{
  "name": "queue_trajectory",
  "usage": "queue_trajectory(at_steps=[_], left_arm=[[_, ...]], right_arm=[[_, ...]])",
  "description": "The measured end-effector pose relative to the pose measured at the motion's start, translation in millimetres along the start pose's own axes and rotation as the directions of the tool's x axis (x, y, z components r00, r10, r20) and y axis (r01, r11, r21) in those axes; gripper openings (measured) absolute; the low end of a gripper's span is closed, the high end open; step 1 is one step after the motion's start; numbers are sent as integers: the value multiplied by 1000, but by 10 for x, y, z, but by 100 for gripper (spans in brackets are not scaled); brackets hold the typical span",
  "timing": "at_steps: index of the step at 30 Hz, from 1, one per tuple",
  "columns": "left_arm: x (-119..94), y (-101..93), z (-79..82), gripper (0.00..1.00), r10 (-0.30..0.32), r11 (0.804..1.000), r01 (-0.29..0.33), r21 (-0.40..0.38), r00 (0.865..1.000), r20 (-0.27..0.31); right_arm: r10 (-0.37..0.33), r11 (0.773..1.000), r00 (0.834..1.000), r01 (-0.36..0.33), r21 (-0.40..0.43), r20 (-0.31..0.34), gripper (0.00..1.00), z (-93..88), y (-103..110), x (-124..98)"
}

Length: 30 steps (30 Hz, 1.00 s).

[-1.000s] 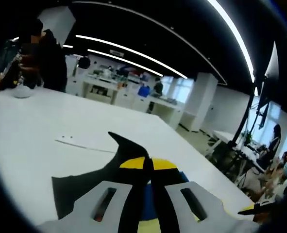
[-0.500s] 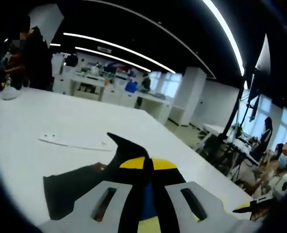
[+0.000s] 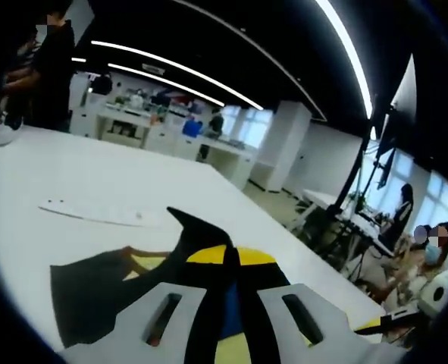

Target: Fold the garment on the visible template until the final outline fits inside the template.

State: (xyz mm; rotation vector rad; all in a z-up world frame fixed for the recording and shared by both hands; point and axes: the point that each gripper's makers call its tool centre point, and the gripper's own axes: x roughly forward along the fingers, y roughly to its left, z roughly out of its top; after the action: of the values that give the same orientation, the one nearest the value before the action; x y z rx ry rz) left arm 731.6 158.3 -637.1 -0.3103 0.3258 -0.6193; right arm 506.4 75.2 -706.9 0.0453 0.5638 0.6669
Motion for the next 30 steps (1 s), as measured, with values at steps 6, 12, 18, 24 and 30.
queue_trajectory(at_steps=[6,12,18,24,30], left_arm=[[85,-53,-24,0,-12,1000,12,1,1000,-6],[181,-125,-58,0,-27,1000,27,1,1000,-12],[263,-210,-108,0,-46,999,46,13,999,-21],[324,-316,-203,0,-66,997,68,30,996,-53],[408,-455,-265,0,-94,994,97,40,993,-70]], right_arm=[[-3,1000,1000,3,0,-1,99,8,-29,3],[-12,1000,1000,12,6,0,99,6,-66,4],[-21,1000,1000,21,13,2,99,-2,-96,-7],[-28,999,1000,28,17,0,99,-14,-122,-16],[-31,999,1000,30,19,8,99,-4,-129,-15]])
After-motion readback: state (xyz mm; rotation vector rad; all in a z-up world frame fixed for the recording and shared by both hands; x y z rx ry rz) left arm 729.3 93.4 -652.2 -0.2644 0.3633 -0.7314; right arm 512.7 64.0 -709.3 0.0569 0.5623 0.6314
